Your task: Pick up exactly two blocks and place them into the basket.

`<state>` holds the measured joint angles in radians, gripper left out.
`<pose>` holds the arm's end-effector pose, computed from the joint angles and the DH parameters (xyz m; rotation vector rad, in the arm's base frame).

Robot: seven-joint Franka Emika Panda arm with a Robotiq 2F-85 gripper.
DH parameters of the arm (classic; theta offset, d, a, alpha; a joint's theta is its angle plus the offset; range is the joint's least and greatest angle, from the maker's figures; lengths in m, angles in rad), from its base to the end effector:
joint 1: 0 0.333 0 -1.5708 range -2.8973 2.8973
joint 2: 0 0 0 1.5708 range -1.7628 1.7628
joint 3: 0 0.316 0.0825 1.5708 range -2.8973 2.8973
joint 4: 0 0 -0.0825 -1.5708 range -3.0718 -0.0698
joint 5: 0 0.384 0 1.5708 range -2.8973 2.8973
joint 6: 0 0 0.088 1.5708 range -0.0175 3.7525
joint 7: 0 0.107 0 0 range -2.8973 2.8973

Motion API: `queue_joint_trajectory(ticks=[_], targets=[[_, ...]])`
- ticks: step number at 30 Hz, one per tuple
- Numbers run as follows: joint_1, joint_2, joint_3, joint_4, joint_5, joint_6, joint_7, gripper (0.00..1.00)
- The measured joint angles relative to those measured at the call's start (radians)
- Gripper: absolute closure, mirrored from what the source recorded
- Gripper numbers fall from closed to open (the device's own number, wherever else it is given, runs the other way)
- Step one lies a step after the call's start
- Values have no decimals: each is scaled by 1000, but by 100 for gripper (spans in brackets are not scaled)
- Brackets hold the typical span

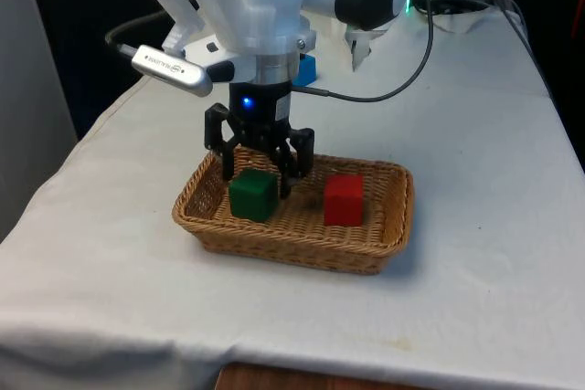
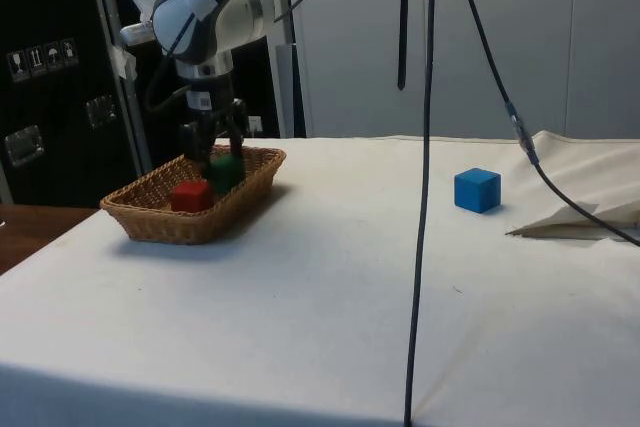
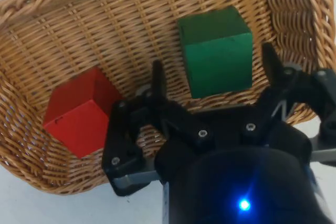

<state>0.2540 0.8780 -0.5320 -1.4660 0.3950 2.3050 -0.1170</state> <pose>0.7160 -0.1184 0.2131 3.0092 -0.3561 0.1110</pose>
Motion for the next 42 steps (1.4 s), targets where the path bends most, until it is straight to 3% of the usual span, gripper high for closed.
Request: queue_joint_trajectory(ticks=[1,2,11,18,26,29,35,42], targets=[[0,0,0,0,0,0,0,5],[0,0,0,0,0,0,0,0],[1,0,-1,0,0,0,0,0],[9,-46,-15,-22,-3,-27,-2,0],[28,-175,-19,-133,-40,-38,-6,0],[31,-187,-18,-144,-45,-38,-6,0],[50,-237,-16,-177,-69,-54,-4,0],[62,-244,-14,-174,-77,-71,-5,0]])
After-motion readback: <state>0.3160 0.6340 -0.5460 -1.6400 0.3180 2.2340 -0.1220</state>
